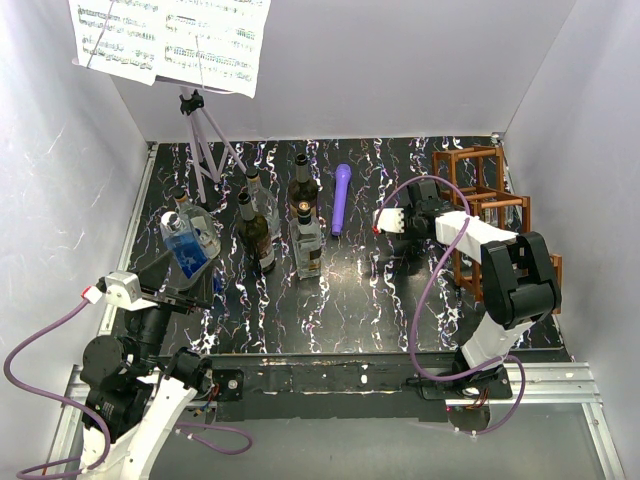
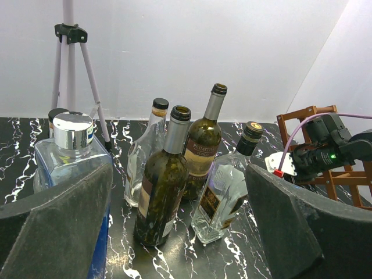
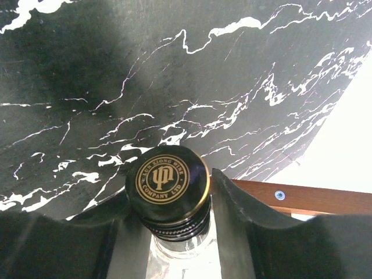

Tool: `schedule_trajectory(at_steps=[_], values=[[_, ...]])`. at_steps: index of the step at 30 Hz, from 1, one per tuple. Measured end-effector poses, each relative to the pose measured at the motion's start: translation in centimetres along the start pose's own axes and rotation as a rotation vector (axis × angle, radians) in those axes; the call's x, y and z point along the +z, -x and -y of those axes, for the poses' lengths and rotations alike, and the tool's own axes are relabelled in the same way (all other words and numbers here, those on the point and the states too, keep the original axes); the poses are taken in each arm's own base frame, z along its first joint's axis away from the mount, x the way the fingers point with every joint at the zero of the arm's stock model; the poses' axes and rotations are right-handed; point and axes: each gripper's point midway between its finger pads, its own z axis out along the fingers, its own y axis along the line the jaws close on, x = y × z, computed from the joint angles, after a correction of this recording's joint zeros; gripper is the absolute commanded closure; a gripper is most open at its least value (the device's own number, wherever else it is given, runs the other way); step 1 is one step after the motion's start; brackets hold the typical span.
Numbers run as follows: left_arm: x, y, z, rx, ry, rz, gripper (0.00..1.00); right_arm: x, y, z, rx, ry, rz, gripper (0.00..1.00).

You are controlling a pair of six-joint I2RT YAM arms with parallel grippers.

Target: Take the wine bottle off the wine rack

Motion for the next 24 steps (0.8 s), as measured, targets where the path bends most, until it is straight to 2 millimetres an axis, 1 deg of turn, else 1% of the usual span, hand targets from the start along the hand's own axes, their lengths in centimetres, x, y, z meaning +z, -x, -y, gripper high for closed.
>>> schedule_trajectory(at_steps=[3, 5, 7, 8, 16, 24], values=[[0.0, 0.0, 0.0, 0.0, 0.0, 0.0, 0.02, 0.0, 0.1, 0.2, -0.031, -0.002, 0.007, 0.67], [0.0, 0.0, 0.0, 0.0, 0.0, 0.0, 0.02, 0.0, 0.2, 0.3, -0.036, -0.001, 0.011, 0.76], [0.0, 0.0, 0.0, 0.0, 0.0, 0.0, 0.02, 0.0, 0.2, 0.2, -0.037, 0.003, 0.013, 0.88], [0.0, 0.0, 0.0, 0.0, 0.0, 0.0, 0.02, 0.0, 0.2, 0.2, -0.039, 0.003, 0.013, 0.98], [0.0, 0.0, 0.0, 0.002, 0.0, 0.0, 0.02, -0.1, 0.9, 0.2, -0.049, 0.004, 0.018, 0.99], [0.0, 0.0, 0.0, 0.002, 0.0, 0.0, 0.02, -0.6, 3.1, -0.4, -0.084, 0.027, 0.033, 0.99]])
